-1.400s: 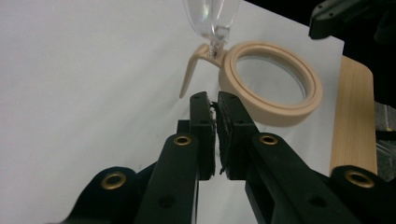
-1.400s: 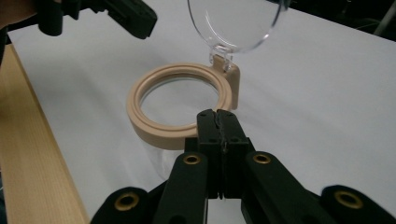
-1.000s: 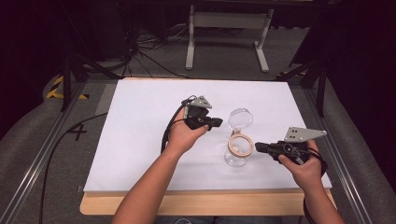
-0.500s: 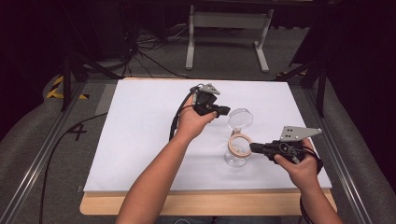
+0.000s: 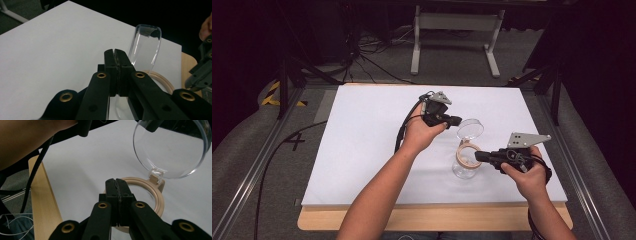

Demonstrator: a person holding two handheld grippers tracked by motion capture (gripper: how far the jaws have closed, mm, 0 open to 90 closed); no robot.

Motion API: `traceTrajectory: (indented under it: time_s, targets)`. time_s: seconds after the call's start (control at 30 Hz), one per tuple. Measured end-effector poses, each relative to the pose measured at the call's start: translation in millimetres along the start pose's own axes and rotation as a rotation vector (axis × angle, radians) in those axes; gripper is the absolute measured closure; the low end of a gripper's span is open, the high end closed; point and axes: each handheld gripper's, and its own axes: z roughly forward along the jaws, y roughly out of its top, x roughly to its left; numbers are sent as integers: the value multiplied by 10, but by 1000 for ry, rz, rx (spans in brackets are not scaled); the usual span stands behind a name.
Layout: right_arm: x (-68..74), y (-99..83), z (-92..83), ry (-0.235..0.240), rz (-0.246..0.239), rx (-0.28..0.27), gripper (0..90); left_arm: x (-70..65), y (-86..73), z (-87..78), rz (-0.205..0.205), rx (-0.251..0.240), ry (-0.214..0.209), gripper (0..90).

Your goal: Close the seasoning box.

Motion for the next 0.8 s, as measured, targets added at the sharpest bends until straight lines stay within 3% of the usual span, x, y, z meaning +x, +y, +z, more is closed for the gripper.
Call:
traceTrajectory:
  time_s: [0.4, 0.5, 0.8]
  targets:
    - [-17, 6, 32, 0, 10, -1, 900, -141, 1, -33, 33, 20, -24, 883]
    - [-19, -2, 42, 3, 12, 8, 900, -157, -1, -49, 51, 31, -11, 881]
    - [1, 3, 36, 12, 10, 26, 900, -173, -79, -110, 51, 55, 10, 873]
